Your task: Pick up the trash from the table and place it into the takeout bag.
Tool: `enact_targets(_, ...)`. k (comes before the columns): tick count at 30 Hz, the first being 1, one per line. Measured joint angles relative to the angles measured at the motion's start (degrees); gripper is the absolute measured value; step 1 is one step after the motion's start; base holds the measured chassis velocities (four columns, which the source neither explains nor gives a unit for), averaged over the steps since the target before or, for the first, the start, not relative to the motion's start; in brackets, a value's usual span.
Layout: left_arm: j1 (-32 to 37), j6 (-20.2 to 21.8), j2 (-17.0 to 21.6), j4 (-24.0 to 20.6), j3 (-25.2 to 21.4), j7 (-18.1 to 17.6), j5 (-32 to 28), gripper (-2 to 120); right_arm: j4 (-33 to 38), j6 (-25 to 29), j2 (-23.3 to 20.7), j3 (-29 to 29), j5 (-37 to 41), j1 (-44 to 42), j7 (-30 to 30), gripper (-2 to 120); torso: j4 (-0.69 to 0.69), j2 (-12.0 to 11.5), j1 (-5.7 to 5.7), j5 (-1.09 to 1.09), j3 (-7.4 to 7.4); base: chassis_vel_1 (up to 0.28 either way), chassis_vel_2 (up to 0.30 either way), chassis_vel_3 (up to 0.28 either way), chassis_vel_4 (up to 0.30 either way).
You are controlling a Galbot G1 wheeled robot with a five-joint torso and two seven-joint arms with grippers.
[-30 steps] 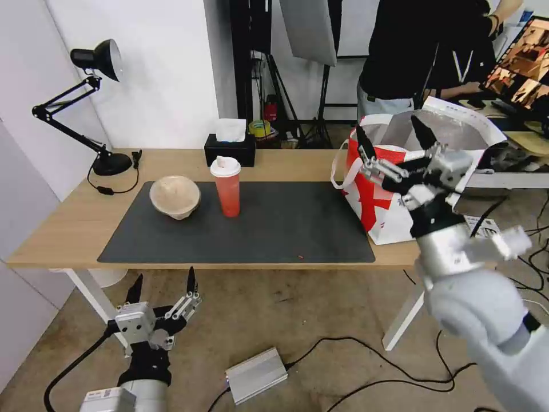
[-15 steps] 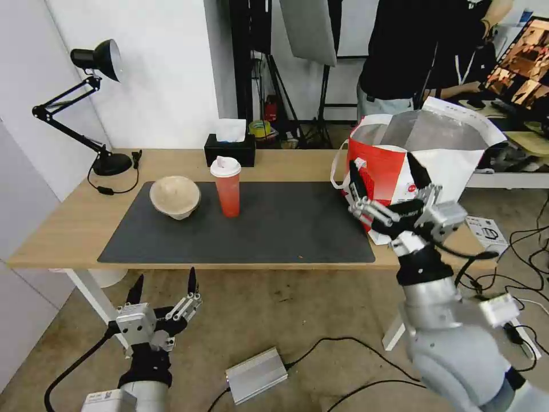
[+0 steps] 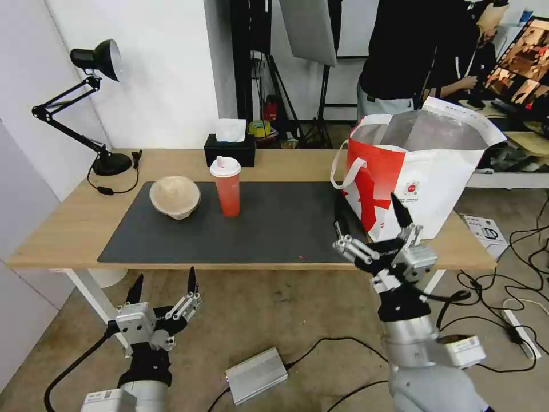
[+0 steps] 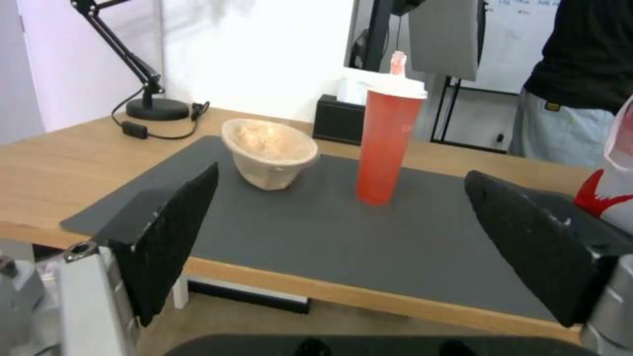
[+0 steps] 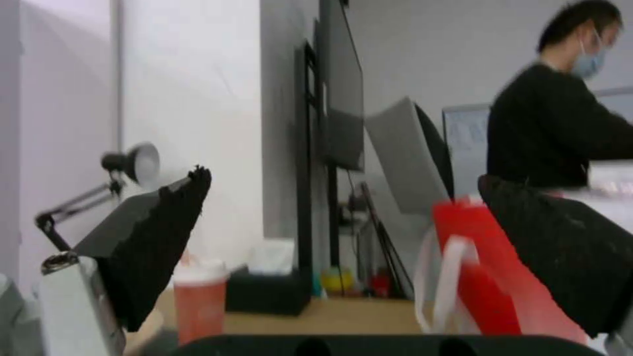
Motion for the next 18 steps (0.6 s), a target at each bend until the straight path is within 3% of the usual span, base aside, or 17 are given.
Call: enact_targets(18, -0.14, -0.45, 0.00, 0.00, -0.08, 0.22, -0.23, 100, -1.27, -5.69, 1.20, -2.98, -2.50, -7.19, 4.74, 100, 0.00, 0.00, 0.00, 0.01, 0.00, 0.000, 0.000, 0.000, 0.000)
